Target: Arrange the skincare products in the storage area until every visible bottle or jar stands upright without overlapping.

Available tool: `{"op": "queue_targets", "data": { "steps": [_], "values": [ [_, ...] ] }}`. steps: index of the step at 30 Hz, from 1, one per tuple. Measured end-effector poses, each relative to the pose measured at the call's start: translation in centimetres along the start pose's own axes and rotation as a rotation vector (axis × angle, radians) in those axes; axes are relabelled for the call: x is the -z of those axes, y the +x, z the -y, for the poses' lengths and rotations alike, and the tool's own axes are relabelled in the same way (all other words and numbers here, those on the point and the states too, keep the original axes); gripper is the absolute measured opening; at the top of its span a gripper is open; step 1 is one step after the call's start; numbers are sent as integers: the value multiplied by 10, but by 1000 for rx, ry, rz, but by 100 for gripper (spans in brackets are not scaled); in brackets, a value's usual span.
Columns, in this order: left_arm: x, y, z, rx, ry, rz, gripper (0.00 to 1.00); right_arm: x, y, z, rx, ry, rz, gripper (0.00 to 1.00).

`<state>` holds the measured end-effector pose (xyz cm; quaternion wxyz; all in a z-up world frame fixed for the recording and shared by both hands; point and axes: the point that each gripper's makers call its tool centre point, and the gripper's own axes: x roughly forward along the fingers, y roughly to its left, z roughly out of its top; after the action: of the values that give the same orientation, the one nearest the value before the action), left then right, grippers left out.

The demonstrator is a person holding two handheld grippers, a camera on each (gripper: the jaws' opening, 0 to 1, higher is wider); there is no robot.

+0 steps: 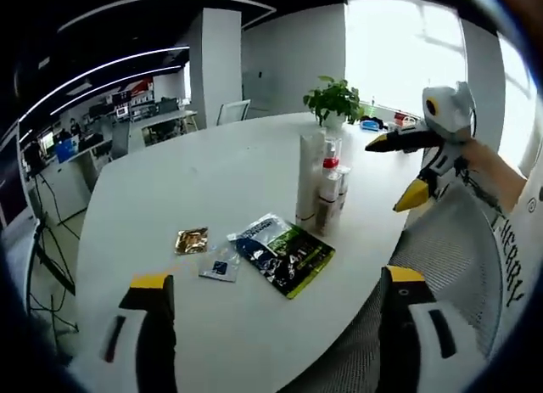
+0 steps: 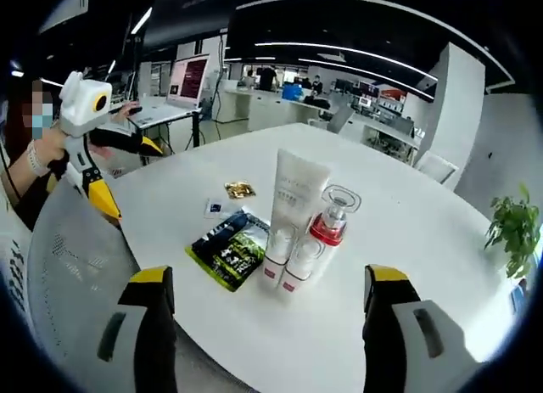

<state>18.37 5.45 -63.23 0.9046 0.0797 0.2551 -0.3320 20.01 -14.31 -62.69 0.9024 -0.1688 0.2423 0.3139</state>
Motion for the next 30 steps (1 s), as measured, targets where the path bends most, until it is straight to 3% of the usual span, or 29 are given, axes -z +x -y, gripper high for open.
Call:
{"op": "queue_targets", "data": {
  "steps": [4, 12, 20, 30],
  "values": [
    [3, -2, 2, 8, -11, 0, 99, 3, -1, -3, -3, 12, -8, 99],
    [11, -6, -4, 12, -14, -5, 99, 1, 1, -14, -9, 28, -8, 100],
    [25, 4, -22, 8, 54, -67, 99, -2, 6, -21, 8, 14, -12, 100],
    [32, 50, -49, 43, 75, -125, 99, -4, 4, -12, 43, 21, -10, 100]
  ]
}}
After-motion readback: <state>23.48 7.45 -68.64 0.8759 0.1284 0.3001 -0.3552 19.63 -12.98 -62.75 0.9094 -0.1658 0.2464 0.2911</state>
